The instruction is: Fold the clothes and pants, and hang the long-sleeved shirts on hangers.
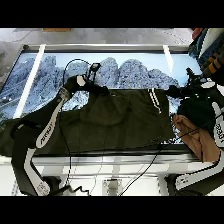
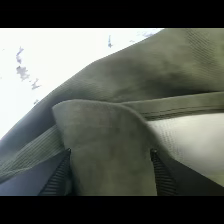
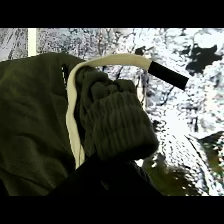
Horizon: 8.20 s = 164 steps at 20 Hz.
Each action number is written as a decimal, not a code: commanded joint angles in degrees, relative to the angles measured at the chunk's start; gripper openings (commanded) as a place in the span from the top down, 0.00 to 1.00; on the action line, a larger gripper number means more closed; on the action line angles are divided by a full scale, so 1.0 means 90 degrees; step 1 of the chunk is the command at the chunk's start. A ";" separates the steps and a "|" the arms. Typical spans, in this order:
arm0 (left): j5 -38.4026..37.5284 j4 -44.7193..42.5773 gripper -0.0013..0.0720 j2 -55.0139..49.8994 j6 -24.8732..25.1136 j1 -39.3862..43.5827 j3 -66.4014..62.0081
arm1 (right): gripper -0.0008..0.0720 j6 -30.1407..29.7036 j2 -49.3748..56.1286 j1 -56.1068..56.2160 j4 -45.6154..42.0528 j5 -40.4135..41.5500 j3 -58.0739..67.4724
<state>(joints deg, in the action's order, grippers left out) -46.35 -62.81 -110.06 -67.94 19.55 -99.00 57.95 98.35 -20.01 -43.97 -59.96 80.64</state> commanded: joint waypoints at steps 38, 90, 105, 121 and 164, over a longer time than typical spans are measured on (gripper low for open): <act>-0.1098 -0.4877 0.96 0.2237 -0.3351 -0.4124 -0.0044 | 0.95 0.0440 0.0007 0.0600 0.0270 0.3900 0.0007; 0.0707 -0.3160 0.26 0.0593 -0.3130 -0.4923 0.1445 | 0.94 0.1676 0.0007 0.0597 -0.3070 0.2616 0.0005; 0.0498 -0.4148 0.96 0.1690 -0.3305 -0.4816 0.1445 | 0.94 0.1676 0.0007 0.0597 -0.3048 0.2543 0.0005; 0.1634 -0.4267 0.97 0.3033 -0.1809 -0.3993 0.0964 | 0.94 0.1676 0.0005 0.0600 -0.1970 0.3565 0.0007; -0.0763 -0.1421 0.12 0.2781 -0.1331 -0.5814 0.3832 | 0.95 0.1605 0.0007 0.0595 -0.2331 0.3696 0.0007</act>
<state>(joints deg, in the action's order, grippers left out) -51.79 -79.46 -82.87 -86.83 -30.87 -63.18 72.44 98.39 -14.66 -64.88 -26.70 80.64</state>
